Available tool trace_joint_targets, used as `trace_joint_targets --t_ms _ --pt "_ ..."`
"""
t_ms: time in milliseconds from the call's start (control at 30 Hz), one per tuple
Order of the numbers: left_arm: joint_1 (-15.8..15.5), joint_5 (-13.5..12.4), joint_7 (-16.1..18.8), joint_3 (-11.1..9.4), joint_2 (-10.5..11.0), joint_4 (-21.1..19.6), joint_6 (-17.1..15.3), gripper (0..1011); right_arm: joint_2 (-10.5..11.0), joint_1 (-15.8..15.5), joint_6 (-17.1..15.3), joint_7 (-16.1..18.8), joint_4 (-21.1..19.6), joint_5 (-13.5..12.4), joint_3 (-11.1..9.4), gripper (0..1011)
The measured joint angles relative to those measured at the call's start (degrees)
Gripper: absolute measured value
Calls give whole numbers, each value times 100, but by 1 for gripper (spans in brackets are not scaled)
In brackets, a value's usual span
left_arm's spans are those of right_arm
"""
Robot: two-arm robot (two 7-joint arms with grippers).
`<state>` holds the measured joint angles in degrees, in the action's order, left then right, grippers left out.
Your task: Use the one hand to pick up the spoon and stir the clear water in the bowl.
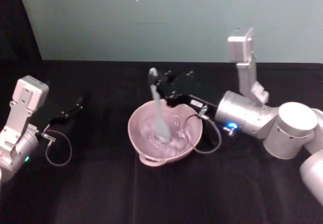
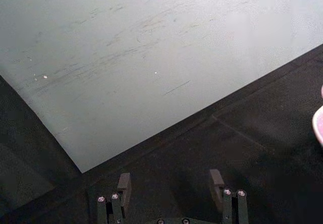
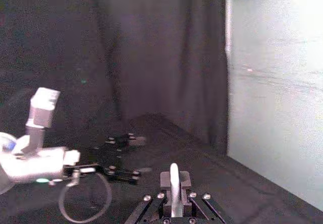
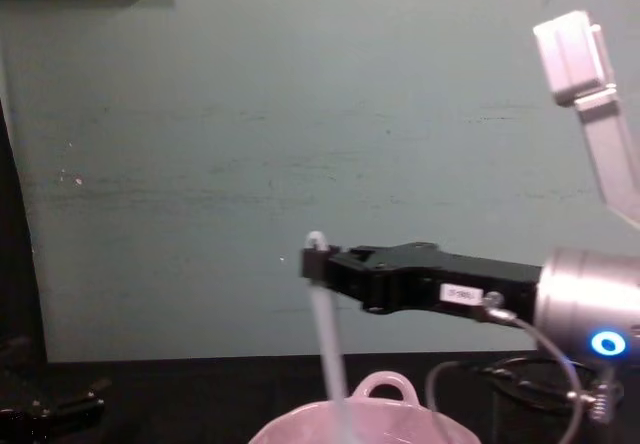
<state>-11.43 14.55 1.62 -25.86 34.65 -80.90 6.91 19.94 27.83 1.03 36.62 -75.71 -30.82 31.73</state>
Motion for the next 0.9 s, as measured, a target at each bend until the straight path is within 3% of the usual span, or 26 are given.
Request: trace_joint_targets --t_ms 233,433,700,900 --pt "0 0 0 0 0 0 0 1011 -218 152 -7 134 93 14 241 110" --pt "0 0 0 0 0 0 0 1011 -378 355 68 165 407 21 290 110" --pt "0 0 0 0 0 0 0 1011 -525 642 336 173 1068 -14 115 110" --pt "0 0 0 0 0 0 0 1011 -437 630 454 129 1181 -47 -90 110"
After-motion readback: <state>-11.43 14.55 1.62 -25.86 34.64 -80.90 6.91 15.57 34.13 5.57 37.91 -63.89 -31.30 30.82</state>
